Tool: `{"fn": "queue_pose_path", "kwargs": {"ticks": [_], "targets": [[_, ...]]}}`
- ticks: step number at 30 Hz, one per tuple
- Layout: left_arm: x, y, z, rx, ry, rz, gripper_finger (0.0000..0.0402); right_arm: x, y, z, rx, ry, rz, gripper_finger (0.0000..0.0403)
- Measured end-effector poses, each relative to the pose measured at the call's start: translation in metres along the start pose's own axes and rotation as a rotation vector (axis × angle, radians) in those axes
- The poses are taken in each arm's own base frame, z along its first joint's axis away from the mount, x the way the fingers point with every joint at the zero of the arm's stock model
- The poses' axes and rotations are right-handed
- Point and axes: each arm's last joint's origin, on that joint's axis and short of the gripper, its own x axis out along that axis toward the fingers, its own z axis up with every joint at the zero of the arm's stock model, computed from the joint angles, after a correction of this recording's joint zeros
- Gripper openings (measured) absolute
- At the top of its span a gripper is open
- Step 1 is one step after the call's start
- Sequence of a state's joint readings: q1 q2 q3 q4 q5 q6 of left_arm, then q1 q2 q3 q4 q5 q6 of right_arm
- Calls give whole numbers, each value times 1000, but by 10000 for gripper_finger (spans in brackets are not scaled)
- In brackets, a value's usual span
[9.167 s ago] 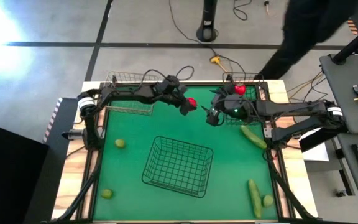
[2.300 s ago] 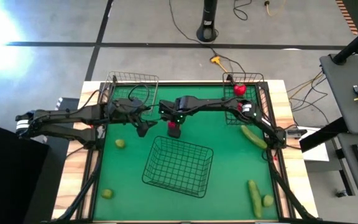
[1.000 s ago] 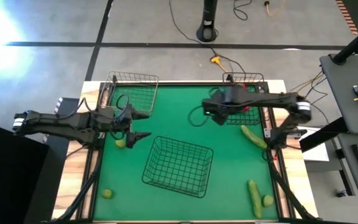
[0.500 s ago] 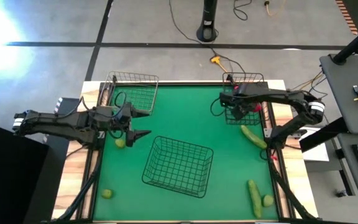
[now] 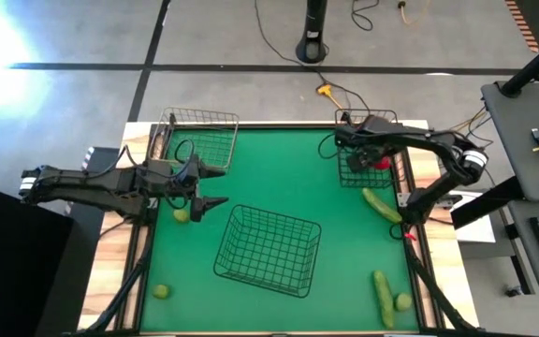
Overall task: Sort produce into baskets
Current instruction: Put the tomato into the top black wire basket
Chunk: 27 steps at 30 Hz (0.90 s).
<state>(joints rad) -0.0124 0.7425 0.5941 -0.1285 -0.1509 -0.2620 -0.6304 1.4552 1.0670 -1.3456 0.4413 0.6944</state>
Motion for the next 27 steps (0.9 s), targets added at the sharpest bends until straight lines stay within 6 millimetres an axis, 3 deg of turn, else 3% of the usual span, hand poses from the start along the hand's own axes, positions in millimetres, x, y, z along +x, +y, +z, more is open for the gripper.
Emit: {"fn": "queue_pose_path", "kwargs": {"ticks": [6,16,27], "targets": [[0,0,0,-1,2,1,396,13,11,2,-64,73,-17,276],[1,0,0,-1,2,1,396,31,26,7,-189,146,-70,320],[1,0,0,-6,2,1,396,28,24,5,-201,138,-56,365]]}}
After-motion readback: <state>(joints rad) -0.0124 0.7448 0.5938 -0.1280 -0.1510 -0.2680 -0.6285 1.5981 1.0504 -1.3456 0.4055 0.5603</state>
